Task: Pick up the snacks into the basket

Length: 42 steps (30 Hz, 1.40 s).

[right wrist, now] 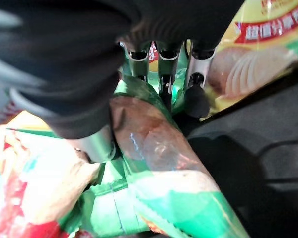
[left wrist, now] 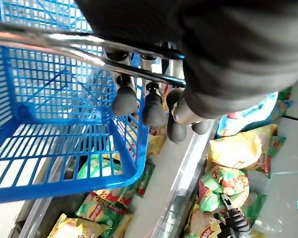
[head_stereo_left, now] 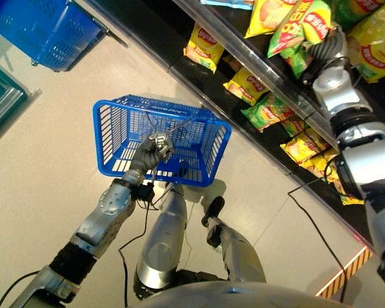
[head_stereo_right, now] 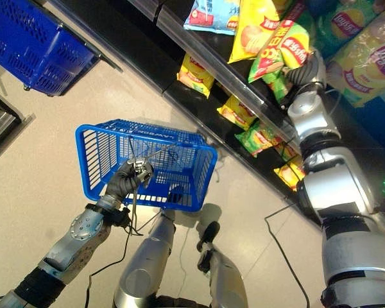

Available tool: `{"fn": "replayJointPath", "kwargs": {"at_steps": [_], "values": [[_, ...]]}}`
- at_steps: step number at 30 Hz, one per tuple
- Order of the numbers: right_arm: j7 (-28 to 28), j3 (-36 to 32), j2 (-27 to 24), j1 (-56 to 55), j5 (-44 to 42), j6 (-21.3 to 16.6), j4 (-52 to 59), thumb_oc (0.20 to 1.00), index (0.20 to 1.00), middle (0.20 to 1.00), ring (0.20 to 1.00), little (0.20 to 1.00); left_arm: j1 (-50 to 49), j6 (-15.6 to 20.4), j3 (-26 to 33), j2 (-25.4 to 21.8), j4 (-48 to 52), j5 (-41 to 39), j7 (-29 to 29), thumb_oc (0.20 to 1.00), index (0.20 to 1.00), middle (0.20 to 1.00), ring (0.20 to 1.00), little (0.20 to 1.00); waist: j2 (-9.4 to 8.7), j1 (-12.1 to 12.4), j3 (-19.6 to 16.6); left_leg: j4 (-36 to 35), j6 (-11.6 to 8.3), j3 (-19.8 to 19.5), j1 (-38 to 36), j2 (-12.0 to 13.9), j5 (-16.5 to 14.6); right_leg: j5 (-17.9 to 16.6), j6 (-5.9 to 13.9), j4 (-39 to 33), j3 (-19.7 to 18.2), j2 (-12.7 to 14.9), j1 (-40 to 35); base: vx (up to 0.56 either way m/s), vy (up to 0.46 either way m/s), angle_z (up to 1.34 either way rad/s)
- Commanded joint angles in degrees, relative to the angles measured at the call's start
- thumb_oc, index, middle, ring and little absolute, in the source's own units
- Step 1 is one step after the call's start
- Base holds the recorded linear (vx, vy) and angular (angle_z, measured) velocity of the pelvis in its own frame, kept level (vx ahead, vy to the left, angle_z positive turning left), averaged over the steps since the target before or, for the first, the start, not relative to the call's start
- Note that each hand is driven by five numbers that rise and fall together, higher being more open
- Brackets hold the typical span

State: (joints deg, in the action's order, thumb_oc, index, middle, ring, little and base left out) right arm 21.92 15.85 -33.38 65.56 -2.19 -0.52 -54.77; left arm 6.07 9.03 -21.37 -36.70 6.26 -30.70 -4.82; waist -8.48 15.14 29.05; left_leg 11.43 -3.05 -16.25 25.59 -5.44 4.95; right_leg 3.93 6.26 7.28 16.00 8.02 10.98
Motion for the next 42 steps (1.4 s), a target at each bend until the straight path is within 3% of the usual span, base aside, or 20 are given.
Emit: {"fn": "replayJointPath", "kwargs": {"at_steps": [1,7,10,15,18,23,26,28,30,34,36,42], "values": [[6.37,-3.93,-0.98,-11.82,1.65,-4.62,18.56,0.2,0.2,0.2,0.2,0.2,-3.49,6.21,6.57,2.16,10.92,0.9,-0.49,0.2,0.2,0.2,0.2,0.2,0.22,-4.03,-7.4,3.73,2.12,4.86,-2.27,-0.13,-8.32,-2.23,2.0,-0.49,-3.14,1.77,0.89,0.05,0.039,-0.1],[2.39,-15.26,4.12,-37.61,7.16,-6.82,43.16,0.2,0.2,0.2,0.2,0.2,-5.99,5.16,10.59,5.4,9.98,1.72,-0.17,0.2,0.2,0.2,0.2,0.2,-0.07,-7.77,-12.56,2.04,2.81,6.86,-6.02,0.27,-8.65,-2.68,2.42,-2.23,-4.25,2.32,-1.51,0.06,0.031,-0.29],[1.09,-16.9,4.62,-41.35,8.0,-6.76,46.87,0.2,0.2,0.2,0.2,0.2,-7.0,4.89,11.28,5.83,10.29,1.93,0.06,0.2,0.2,0.2,0.2,0.2,-0.15,-8.13,-13.66,1.37,2.84,7.31,-7.01,0.43,-8.67,-2.83,2.5,-2.79,-4.59,2.29,-2.09,0.06,0.011,-0.31],[-6.57,-20.8,6.64,-54.46,7.39,-10.99,59.57,0.2,0.2,0.2,0.2,0.2,-8.95,4.77,15.44,8.56,10.0,3.89,1.09,0.2,0.2,0.2,0.2,0.2,0.57,-11.48,-18.11,-0.08,2.93,9.93,-11.34,1.42,-9.53,-3.01,2.84,-4.1,-7.21,1.89,-4.14,0.08,0.029,-0.25],[-10.47,-20.56,6.86,-59.23,5.73,-12.66,61.65,0.2,0.2,0.2,0.2,0.2,-9.21,5.03,15.97,9.22,10.15,4.07,1.71,0.2,0.2,0.2,0.2,0.2,0.78,-12.36,-19.13,-0.39,2.93,10.66,-12.17,1.71,-9.73,-2.92,2.82,-4.16,-8.09,1.91,-4.37,0.05,0.019,-0.28],[-16.17,-16.01,5.89,-63.59,2.95,-14.26,61.15,0.2,0.2,0.2,0.2,0.2,-6.79,5.81,15.17,8.96,9.83,3.84,2.28,0.2,0.2,0.2,0.2,0.2,0.94,-13.44,-18.2,0.99,2.66,10.83,-10.17,1.79,-9.68,-2.88,2.69,-3.0,-8.76,1.9,-1.94,-0.08,-0.003,-0.12],[-21.54,-8.71,3.13,-63.67,2.14,-14.46,59.7,0.2,0.2,0.2,0.2,0.2,-1.1,6.4,11.8,8.81,9.12,3.2,2.23,0.2,0.2,0.2,0.2,0.2,0.74,-13.73,-15.19,2.32,2.14,10.65,-7.01,1.93,-8.87,-3.07,2.09,-1.58,-8.82,1.47,1.1,-0.13,-0.024,-0.06],[-21.92,-6.82,2.44,-62.7,2.52,-14.59,58.97,0.2,0.2,0.2,0.2,0.2,0.91,6.57,10.62,8.95,8.78,3.09,2.0,0.2,0.2,0.2,0.2,0.2,0.87,-13.73,-14.33,2.53,1.99,10.45,-6.15,1.91,-8.62,-3.03,1.93,-1.17,-8.63,1.4,1.77,-0.09,-0.018,0.1],[-23.51,2.5,0.99,-56.8,4.42,-14.49,54.86,0.2,0.2,0.2,0.2,0.2,7.96,7.14,5.78,9.54,7.95,2.52,0.96,0.2,0.2,0.2,0.2,0.2,1.01,-12.97,-11.3,3.41,1.71,9.97,-3.98,1.69,-7.93,-3.15,1.61,0.11,-8.54,1.07,3.92,-0.18,-0.022,0.02],[-23.85,10.13,1.23,-50.11,6.65,-14.28,50.13,0.2,0.2,0.2,0.2,0.2,14.06,7.77,2.4,10.77,6.26,1.71,-0.39,0.2,0.2,0.2,0.2,0.2,0.95,-12.27,-9.01,4.09,1.41,9.56,-2.29,1.53,-7.37,-3.08,1.39,1.24,-8.3,0.85,5.56,-0.11,-0.031,0.03],[-23.81,17.6,2.3,-43.51,10.8,-13.88,45.24,0.2,0.2,0.2,0.2,0.2,19.99,8.07,-1.88,12.2,4.7,1.57,-1.52,0.2,0.2,0.2,0.2,0.2,1.06,-11.36,-7.39,4.33,1.05,8.93,-1.0,1.32,-6.89,-2.99,1.23,2.17,-8.1,0.75,6.78,-0.08,-0.039,0.03],[-21.53,23.88,7.37,-36.63,15.98,-12.91,35.71,0.2,0.2,0.2,0.2,0.2,27.94,8.37,-6.48,15.63,3.27,0.88,-3.51,0.2,0.2,0.2,0.2,0.2,1.32,-10.29,-5.26,5.11,0.66,8.07,0.88,0.93,-6.48,-2.68,1.14,3.72,-7.56,0.84,8.63,-0.04,-0.026,0.13]]}}
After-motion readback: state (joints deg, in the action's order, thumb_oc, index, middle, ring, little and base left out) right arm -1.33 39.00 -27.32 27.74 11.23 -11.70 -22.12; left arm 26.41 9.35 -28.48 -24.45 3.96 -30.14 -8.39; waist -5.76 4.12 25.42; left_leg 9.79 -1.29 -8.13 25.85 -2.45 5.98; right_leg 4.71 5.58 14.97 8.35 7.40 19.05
